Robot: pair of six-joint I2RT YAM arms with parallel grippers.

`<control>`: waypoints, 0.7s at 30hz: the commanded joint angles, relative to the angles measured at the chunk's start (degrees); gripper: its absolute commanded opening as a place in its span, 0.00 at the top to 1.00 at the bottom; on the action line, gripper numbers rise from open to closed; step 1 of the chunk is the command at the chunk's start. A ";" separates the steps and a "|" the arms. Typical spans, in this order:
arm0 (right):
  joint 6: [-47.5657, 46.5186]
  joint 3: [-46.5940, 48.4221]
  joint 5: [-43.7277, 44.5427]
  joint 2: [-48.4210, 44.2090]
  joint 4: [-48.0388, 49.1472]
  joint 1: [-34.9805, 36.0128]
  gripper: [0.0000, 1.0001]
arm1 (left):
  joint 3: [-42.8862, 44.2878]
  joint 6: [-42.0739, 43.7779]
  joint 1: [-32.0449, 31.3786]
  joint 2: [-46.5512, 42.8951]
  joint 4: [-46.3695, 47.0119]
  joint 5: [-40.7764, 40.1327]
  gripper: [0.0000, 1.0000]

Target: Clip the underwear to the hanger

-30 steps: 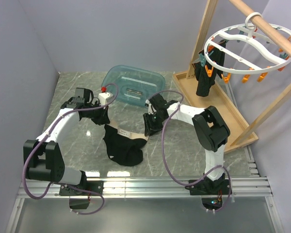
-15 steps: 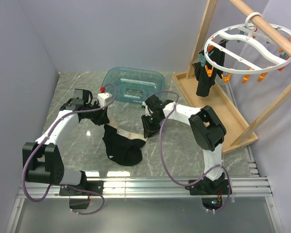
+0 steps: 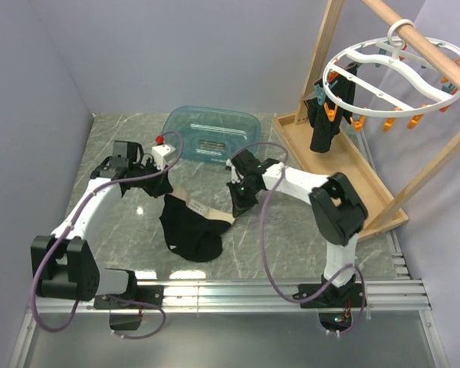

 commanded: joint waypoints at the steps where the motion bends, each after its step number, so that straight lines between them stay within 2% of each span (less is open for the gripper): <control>1: -2.42 -0.29 2.56 -11.36 0.24 -1.08 1.00 | 0.62 -0.79 0.16 -5.37 1.08 4.02 1.00; 7: -7.34 -1.26 7.47 -25.78 1.82 -4.50 1.00 | 5.45 -5.00 0.16 -8.02 2.93 5.42 1.00; 12: -14.81 -6.53 9.77 -37.82 4.38 -5.22 1.00 | 8.26 -7.38 -0.80 -10.65 3.55 9.20 1.00; 16: -18.32 -11.71 10.38 -47.66 4.03 -5.30 1.00 | 6.25 -7.38 -3.70 -15.40 1.70 10.88 1.00; 21: -20.26 -16.64 4.07 -56.99 -0.27 -10.30 1.00 | 1.33 -9.49 -8.18 -25.24 0.65 13.07 1.00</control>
